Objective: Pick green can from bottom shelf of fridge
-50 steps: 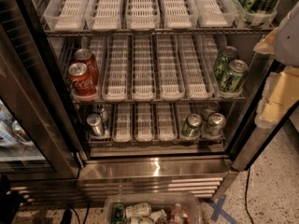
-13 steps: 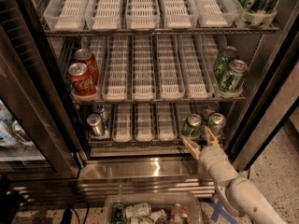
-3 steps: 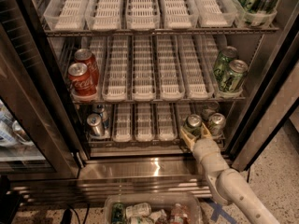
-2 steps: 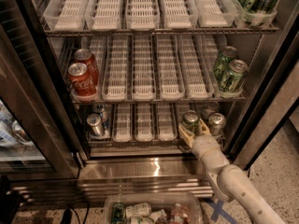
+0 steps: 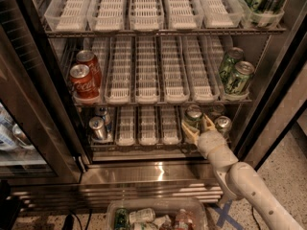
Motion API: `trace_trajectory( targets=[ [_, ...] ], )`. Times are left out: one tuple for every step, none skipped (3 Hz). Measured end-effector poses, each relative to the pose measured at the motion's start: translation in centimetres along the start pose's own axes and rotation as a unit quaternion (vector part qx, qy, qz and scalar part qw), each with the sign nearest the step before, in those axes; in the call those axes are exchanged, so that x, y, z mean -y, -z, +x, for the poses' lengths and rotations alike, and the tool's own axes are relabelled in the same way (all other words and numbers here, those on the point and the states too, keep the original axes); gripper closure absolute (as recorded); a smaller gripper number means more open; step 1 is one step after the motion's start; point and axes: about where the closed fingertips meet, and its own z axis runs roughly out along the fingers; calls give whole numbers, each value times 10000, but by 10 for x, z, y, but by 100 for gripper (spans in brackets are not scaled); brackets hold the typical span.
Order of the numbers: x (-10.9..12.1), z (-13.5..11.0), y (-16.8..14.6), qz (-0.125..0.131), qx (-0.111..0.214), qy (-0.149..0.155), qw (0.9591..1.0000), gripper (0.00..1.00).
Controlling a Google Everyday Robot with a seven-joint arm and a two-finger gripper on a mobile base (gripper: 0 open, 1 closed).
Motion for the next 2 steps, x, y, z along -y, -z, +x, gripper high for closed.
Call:
trace_trajectory(
  targets=[
    [-3,1,-13,-177,-56,187,9997,100],
    [-3,1,-13,-182,-57,187,9996,100]
  ],
)
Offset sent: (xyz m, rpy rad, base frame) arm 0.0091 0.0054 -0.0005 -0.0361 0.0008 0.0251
